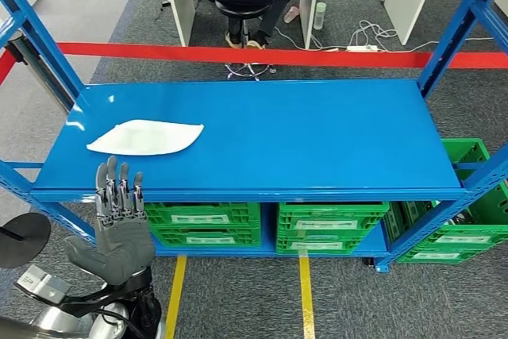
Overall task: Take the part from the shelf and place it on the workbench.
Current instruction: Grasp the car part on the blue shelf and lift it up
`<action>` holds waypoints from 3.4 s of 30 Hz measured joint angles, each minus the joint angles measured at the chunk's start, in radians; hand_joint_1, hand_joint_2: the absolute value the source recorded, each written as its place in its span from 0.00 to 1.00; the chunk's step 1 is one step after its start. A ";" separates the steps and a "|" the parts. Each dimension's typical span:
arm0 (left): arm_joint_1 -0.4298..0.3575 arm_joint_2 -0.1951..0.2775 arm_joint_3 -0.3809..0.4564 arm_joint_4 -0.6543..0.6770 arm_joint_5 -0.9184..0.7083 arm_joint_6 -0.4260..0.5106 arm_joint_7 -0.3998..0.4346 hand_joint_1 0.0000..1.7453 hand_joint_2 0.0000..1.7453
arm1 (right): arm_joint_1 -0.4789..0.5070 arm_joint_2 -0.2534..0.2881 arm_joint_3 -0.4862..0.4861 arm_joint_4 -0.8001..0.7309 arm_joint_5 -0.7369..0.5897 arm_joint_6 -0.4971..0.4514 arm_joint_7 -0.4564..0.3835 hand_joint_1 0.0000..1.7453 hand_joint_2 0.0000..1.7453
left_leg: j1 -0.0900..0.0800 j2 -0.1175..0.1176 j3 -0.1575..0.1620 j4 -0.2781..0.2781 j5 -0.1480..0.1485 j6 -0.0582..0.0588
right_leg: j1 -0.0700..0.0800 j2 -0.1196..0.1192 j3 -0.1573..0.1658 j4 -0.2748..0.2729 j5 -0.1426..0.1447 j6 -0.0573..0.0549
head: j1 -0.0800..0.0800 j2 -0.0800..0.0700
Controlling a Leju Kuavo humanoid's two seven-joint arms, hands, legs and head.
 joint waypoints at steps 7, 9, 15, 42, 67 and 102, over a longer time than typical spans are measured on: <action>0.000 0.001 -0.001 0.000 -0.001 -0.015 -0.004 0.00 0.00 | 0.000 0.000 0.000 0.000 0.007 0.001 -0.002 0.00 0.00 | 0.001 0.000 0.057 -0.158 0.128 0.013 | 0.003 0.004 0.017 0.002 -0.011 0.010 | 0.000 0.000; 0.000 0.000 -0.001 0.000 -0.001 -0.016 -0.005 0.00 0.00 | 0.000 0.000 0.000 0.000 0.007 0.002 -0.002 0.00 0.00 | -0.004 0.000 0.069 -0.189 0.124 0.020 | 0.006 0.002 0.015 0.001 -0.012 0.021 | 0.002 0.000; 0.000 -0.001 -0.005 -0.003 -0.014 -0.040 -0.006 0.00 0.00 | -0.001 0.000 0.000 0.000 0.009 0.002 -0.006 0.00 0.00 | 0.000 0.001 0.083 -0.212 0.115 0.058 | 0.003 0.000 -0.090 0.178 -0.088 0.043 | 0.015 0.000; 0.002 -0.002 0.001 -0.003 -0.008 -0.028 -0.002 0.00 0.00 | -0.001 0.001 0.000 0.000 0.011 0.001 -0.003 0.00 0.00 | 0.000 -0.001 0.076 -0.202 0.125 0.037 | 0.006 0.001 -0.002 0.006 -0.006 0.029 | 0.007 0.000; 0.005 0.000 0.002 -0.002 0.009 -0.017 0.010 0.00 0.00 | 0.000 0.001 0.000 0.000 0.010 0.001 -0.002 0.00 0.00 | -0.001 0.000 0.039 -0.107 0.111 0.016 | 0.008 0.003 0.020 -0.008 -0.002 -0.005 | 0.010 0.000; 0.021 -0.010 0.024 -0.028 0.072 -0.056 0.077 0.00 0.00 | -0.005 -0.004 -0.086 -0.002 -0.033 -0.014 -0.068 0.00 1.00 | 0.016 -0.002 0.093 -0.215 0.125 -0.010 | 0.014 0.007 0.015 -0.002 -0.007 -0.002 | 0.004 0.000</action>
